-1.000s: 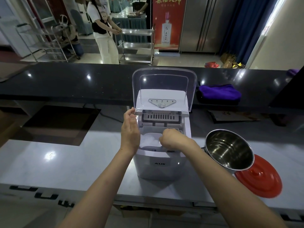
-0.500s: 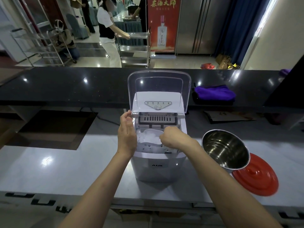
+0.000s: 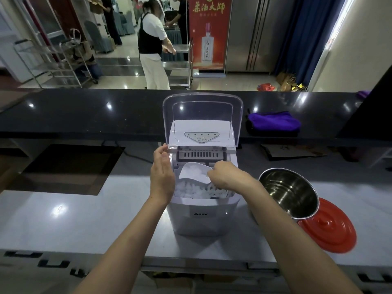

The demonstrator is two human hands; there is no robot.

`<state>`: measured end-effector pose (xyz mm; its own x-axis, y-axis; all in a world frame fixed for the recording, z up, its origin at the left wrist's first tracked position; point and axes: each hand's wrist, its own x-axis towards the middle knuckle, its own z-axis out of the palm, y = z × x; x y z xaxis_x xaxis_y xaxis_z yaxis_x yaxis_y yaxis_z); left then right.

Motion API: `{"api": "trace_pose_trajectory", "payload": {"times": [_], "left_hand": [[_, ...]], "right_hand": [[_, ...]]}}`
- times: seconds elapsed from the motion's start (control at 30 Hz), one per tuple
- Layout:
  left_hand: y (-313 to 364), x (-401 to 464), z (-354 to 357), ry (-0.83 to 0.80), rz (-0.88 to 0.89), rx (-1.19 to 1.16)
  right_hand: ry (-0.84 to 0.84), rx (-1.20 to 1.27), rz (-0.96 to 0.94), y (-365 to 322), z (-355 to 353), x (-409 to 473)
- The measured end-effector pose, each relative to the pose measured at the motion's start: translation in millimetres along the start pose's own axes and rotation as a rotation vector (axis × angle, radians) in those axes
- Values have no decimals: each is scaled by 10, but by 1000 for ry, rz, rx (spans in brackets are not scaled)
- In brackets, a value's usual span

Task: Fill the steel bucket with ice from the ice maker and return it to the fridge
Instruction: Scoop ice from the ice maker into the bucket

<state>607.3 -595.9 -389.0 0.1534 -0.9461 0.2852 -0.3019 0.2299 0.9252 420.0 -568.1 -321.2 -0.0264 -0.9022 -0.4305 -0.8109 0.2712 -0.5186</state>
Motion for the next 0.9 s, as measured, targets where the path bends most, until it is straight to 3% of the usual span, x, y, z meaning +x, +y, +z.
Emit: {"api": "trace_pose_trajectory", "payload": {"times": [0.17, 0.4, 0.9], "left_hand": [[34, -18, 17, 2, 40, 31], [145, -86, 103, -31, 263, 178], [366, -298, 906, -323, 351, 280]], "right_hand": [[44, 62, -5, 78, -97, -37], [108, 110, 31, 308, -270, -80], [345, 296, 222, 1499, -627, -418]]}}
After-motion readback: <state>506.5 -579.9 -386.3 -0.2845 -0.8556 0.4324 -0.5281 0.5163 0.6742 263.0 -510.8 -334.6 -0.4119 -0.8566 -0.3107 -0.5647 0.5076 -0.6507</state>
